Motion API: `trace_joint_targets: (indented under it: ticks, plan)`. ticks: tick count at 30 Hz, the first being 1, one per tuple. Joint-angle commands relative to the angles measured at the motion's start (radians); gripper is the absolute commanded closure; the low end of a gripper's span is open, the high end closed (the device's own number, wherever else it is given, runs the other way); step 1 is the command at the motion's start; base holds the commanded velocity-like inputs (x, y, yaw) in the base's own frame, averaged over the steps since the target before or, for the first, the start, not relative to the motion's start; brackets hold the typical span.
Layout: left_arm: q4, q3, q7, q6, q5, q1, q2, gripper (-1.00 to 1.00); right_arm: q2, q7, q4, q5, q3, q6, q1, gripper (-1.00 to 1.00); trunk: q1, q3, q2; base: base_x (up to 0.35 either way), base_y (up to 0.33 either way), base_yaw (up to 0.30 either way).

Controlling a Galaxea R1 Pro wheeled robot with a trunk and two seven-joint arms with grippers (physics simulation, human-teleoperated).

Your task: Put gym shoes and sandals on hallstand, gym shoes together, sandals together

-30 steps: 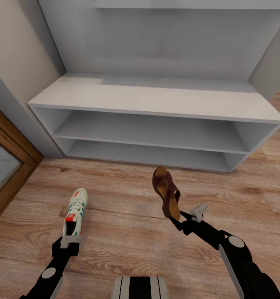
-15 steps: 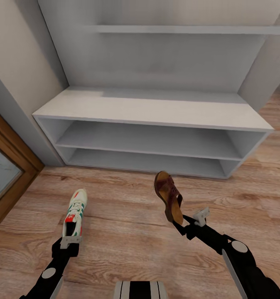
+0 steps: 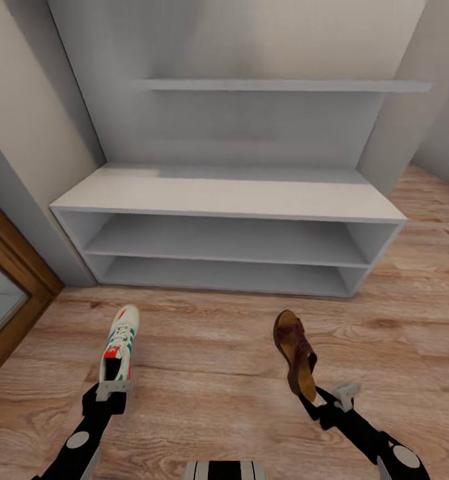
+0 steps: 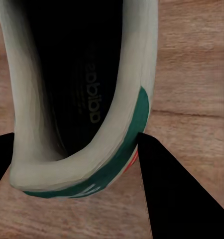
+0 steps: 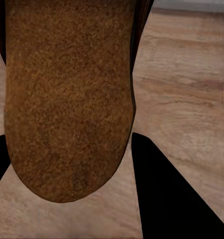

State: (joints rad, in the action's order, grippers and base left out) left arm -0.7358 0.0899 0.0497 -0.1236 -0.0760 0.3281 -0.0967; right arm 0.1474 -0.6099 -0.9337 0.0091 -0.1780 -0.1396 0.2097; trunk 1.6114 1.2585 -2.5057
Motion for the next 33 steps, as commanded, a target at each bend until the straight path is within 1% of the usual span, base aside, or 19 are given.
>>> trace_joint_targets:
  ticks: [1,3,4,5,6,10,14,17,20,22,25,28,33]
  plan:
    - [0.001,0.0,0.004,-0.002,-0.009,-0.001,0.0,1.0,0.003,-0.002,0.036,-0.002,-0.028,-0.028,0.001,1.0,-0.001,-0.005,0.0,0.0,0.0,-0.116]
    - [0.001,-0.001,0.004,-0.002,-0.009,-0.001,0.001,1.0,0.004,0.022,0.077,-0.002,-0.063,-0.054,0.001,1.0,-0.001,-0.016,0.001,0.0,0.0,-0.116]
    - [0.001,-0.001,0.004,-0.002,-0.009,-0.001,0.002,1.0,0.004,0.031,0.088,-0.002,-0.071,-0.061,0.001,1.0,-0.002,-0.021,0.001,0.0,0.0,-0.116]
    - [0.001,-0.001,0.004,-0.002,-0.009,-0.001,0.003,1.0,0.004,0.05,0.115,-0.002,-0.081,-0.076,0.0,1.0,-0.002,-0.027,0.001,0.0,0.0,-0.117]
    - [0.001,-0.001,0.005,-0.002,-0.009,-0.001,0.005,1.0,0.005,0.082,0.159,-0.002,-0.091,-0.107,0.0,1.0,-0.003,-0.032,0.001,0.0,0.0,-0.117]
    - [0.001,-0.001,0.005,-0.002,-0.009,-0.001,0.008,1.0,0.005,0.172,0.243,-0.003,-0.099,-0.237,0.0,1.0,-0.005,-0.054,0.002,0.0,0.0,-0.117]
    - [0.001,-0.001,0.005,-0.002,-0.009,-0.002,0.007,1.0,0.005,0.24,0.288,-0.003,-0.101,-0.287,0.0,1.0,-0.006,-0.075,0.003,0.0,0.0,-0.117]
    - [0.002,-0.001,0.005,-0.002,-0.009,-0.002,0.009,1.0,0.004,0.256,0.303,-0.003,-0.101,-0.295,0.0,1.0,-0.008,-0.091,0.004,0.0,0.0,-0.118]
    - [0.002,-0.002,0.004,-0.002,-0.008,-0.002,0.009,1.0,0.005,0.261,0.311,-0.003,-0.103,-0.297,0.0,1.0,-0.008,-0.096,0.004,0.0,0.0,-0.118]
    - [0.001,-0.003,0.004,-0.002,-0.009,-0.002,0.01,1.0,0.006,0.271,0.323,-0.003,-0.104,-0.297,0.0,1.0,-0.008,-0.098,0.004,0.0,0.0,-0.084]
    - [0.0,-0.004,0.004,-0.002,-0.009,-0.002,0.011,1.0,0.005,0.305,0.336,-0.003,-0.105,-0.297,0.0,1.0,-0.008,-0.099,0.004,0.0,0.0,-0.039]
    - [0.0,-0.003,0.004,-0.003,-0.009,-0.003,0.01,1.0,0.005,0.363,0.342,-0.003,-0.104,-0.298,0.0,1.0,-0.008,-0.1,0.004,0.0,-0.004,-0.015]
    - [0.0,-0.002,0.004,-0.002,-0.008,-0.003,0.01,1.0,0.004,0.396,0.346,-0.003,-0.103,-0.298,0.0,1.0,-0.008,-0.1,0.004,0.0,-0.12,-0.005]
